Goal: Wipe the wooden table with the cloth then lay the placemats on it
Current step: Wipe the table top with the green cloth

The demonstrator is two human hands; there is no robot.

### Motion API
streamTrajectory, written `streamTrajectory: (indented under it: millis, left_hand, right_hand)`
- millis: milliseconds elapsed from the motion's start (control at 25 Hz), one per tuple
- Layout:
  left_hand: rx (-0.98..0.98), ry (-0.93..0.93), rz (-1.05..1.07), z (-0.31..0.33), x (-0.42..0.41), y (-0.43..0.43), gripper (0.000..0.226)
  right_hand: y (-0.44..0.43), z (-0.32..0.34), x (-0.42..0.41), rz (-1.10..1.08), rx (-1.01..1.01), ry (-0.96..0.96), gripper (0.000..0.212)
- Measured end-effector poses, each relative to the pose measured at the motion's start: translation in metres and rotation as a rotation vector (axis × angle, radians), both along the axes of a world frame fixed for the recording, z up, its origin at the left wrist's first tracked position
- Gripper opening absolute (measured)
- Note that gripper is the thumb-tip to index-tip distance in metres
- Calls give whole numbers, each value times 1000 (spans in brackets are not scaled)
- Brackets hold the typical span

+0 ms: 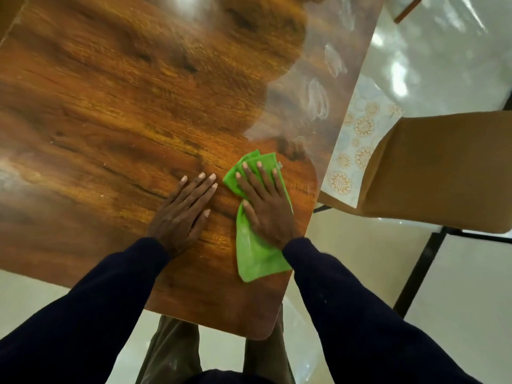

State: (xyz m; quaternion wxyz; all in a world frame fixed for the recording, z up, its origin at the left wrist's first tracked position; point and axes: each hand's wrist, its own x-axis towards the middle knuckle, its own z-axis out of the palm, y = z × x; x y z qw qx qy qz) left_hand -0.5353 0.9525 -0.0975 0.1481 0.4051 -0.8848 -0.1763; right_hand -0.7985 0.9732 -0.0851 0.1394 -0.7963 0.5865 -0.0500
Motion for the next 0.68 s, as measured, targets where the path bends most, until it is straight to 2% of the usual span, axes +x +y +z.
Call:
streamTrajectory:
  millis: [120,240,320,520,680]
  left_hand:
    - [5,83,292,0,-42,-8,51]
    - [68,142,617,0,-94,-31,50]
    - [38,86,763,-7,-112,-40,51]
    - [-58,8,817,-17,-121,-41,51]
    - [-51,-36,839,-14,-123,-43,52]
  right_hand:
    - [12,-5,-52,165,22,-25,60]
    - [-26,-6,-99,71,3,12,60]
    - [-71,-8,-113,31,-13,30,61]
    - [-156,-9,-73,65,-93,56,61]
    - [-139,-8,-60,285,-69,-5,61]
